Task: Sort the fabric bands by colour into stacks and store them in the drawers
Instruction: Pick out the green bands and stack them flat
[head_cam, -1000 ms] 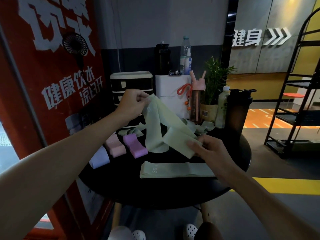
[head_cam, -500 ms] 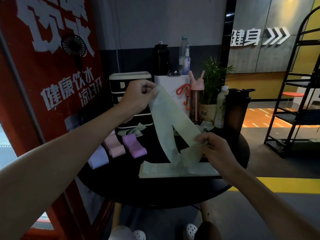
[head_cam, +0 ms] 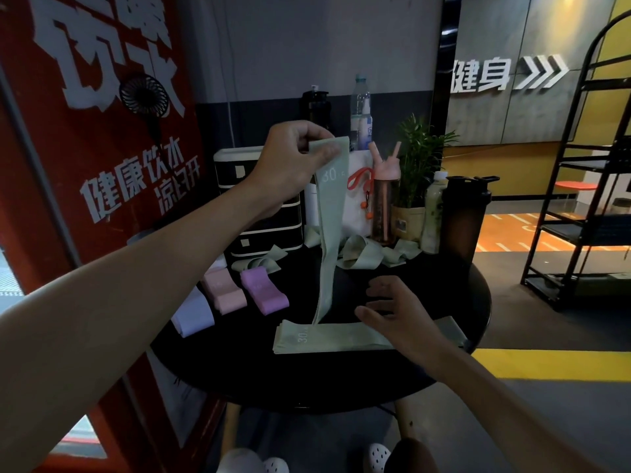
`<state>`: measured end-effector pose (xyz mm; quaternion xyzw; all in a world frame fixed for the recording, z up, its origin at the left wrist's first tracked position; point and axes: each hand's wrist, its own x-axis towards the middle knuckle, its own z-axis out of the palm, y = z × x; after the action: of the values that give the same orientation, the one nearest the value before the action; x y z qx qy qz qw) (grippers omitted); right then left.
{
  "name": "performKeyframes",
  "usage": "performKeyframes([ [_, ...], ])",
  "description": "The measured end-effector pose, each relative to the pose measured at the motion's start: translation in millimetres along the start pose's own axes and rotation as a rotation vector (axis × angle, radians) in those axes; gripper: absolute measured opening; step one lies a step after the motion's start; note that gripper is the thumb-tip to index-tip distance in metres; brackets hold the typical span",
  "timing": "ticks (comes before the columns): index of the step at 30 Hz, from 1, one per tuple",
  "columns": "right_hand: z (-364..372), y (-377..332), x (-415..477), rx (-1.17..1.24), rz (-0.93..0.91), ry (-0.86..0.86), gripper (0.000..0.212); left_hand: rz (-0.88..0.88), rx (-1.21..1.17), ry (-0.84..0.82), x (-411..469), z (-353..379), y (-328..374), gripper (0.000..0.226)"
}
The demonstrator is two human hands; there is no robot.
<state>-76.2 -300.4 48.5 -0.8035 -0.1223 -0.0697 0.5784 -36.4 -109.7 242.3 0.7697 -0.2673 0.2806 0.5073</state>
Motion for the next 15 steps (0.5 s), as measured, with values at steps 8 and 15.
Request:
performKeyframes([
  [8, 2.4, -0.4, 0.3, 0.11, 0.087, -0.008, 0.052, -0.085, -0.131, 0.021, -0.3, -6.1, 1.8, 0.001],
  [15, -1.5, 5.7, -4.4, 0.148, 0.101, -0.02, 0.011, -0.124, -0.167, 0.093, -0.6, -11.7, -1.2, 0.004],
])
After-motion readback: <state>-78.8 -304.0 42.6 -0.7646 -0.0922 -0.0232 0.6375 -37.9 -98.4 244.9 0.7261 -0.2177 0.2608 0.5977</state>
